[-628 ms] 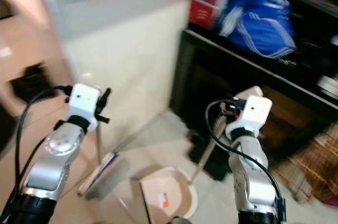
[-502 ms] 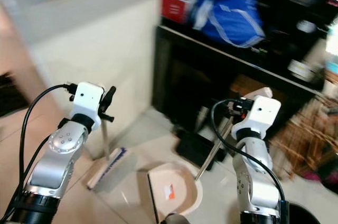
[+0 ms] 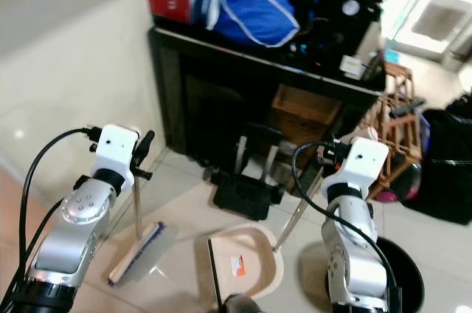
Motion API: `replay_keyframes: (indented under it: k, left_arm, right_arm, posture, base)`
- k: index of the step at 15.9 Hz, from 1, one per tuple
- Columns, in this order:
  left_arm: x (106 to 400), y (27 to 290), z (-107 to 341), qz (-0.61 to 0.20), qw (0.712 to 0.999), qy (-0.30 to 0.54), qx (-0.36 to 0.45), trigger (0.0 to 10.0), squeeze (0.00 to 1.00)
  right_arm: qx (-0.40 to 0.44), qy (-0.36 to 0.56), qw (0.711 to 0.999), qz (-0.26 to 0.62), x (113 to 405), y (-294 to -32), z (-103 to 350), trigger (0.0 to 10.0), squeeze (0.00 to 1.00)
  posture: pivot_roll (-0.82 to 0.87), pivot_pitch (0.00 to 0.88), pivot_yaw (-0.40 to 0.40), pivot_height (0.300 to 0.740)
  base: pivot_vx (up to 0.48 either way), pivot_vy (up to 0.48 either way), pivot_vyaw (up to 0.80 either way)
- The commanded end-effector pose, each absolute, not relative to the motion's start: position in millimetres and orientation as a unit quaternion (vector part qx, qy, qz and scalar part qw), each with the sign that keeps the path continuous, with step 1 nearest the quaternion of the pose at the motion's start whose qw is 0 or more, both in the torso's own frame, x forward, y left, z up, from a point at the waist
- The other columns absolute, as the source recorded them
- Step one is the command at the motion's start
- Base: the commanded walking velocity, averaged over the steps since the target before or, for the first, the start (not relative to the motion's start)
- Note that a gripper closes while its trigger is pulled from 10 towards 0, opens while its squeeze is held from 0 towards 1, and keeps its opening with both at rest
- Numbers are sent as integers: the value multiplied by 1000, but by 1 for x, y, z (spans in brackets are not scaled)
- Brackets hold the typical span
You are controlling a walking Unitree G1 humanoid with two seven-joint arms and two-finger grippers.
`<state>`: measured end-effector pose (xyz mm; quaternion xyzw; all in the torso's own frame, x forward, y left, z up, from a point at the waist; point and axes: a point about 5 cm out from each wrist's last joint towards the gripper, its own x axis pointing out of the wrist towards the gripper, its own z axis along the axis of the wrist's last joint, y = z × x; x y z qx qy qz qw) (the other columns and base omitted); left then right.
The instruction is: Sweep floor
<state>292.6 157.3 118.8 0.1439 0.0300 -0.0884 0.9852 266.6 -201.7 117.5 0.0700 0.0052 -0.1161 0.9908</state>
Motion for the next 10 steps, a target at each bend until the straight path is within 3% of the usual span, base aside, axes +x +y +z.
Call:
replay_keyframes:
  k: [1,3,10]
  left_arm:
    - [296,150,131,-107,983,5,147,10000,0]
    - [301,144,133,-124,981,3,147,10000,0]
    - [302,143,129,-110,984,3,136,10000,0]
  right_arm:
    - [66,-6,989,-131,264,-205,123,10000,0]
    - [64,-9,987,-145,259,-208,123,10000,0]
    - [54,2,989,-139,257,-207,121,10000,0]
  posture:
    - [8,22,-22,740]
    - [-8,11,9,740]
    - [-9,2,-19,740]
  base:
    - [0,0,-800]
    - [0,0,-800]
    - [0,0,-800]
